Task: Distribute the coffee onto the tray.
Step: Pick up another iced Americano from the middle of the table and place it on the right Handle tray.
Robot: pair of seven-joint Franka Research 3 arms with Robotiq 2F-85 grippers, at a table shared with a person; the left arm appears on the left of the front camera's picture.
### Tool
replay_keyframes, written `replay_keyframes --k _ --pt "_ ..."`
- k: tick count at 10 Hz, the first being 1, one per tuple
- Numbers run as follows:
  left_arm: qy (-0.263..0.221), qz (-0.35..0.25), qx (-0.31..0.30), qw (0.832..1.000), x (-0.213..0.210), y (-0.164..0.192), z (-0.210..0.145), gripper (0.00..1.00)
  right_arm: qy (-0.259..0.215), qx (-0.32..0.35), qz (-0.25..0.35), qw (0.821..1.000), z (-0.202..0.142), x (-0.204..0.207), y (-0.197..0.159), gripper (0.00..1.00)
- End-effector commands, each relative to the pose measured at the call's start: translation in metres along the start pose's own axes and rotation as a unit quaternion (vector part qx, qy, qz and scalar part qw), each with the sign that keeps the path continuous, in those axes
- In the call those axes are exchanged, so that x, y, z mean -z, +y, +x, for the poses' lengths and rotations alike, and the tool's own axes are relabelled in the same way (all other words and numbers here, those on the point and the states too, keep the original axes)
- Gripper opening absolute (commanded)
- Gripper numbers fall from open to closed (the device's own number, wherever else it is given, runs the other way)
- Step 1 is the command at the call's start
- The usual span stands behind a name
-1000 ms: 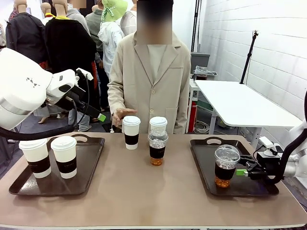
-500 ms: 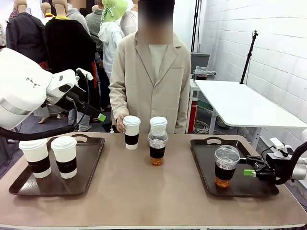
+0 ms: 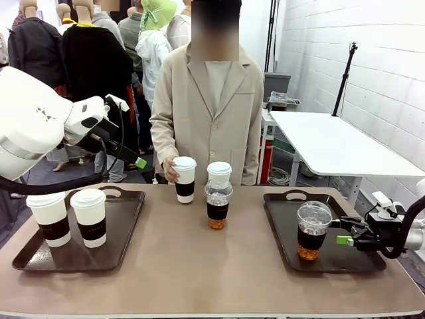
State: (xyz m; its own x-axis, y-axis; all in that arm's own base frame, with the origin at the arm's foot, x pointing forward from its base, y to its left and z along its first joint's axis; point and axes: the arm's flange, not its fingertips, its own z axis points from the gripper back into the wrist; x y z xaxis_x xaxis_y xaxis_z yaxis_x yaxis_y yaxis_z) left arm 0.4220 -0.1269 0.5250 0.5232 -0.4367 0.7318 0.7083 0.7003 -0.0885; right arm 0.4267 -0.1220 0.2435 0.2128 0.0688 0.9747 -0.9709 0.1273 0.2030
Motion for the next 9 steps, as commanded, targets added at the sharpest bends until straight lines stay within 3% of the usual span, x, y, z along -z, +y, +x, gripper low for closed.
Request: replay_keyframes --k 1,4,9 --pt "-0.004 -0.009 -0.006 1.000 0.001 0.002 0.000 1.00 0.001 -0.001 0.001 1.000 0.001 0.001 -0.002 1.00" --pt "-0.004 -0.009 -0.006 1.000 0.001 0.002 0.000 1.00 0.008 -0.002 -0.003 1.000 0.007 -0.001 -0.005 1.00" --pt "-0.004 -0.009 -0.006 1.000 0.001 0.002 0.000 1.00 0.060 -0.005 -0.010 0.998 0.072 -0.007 -0.032 1.00"
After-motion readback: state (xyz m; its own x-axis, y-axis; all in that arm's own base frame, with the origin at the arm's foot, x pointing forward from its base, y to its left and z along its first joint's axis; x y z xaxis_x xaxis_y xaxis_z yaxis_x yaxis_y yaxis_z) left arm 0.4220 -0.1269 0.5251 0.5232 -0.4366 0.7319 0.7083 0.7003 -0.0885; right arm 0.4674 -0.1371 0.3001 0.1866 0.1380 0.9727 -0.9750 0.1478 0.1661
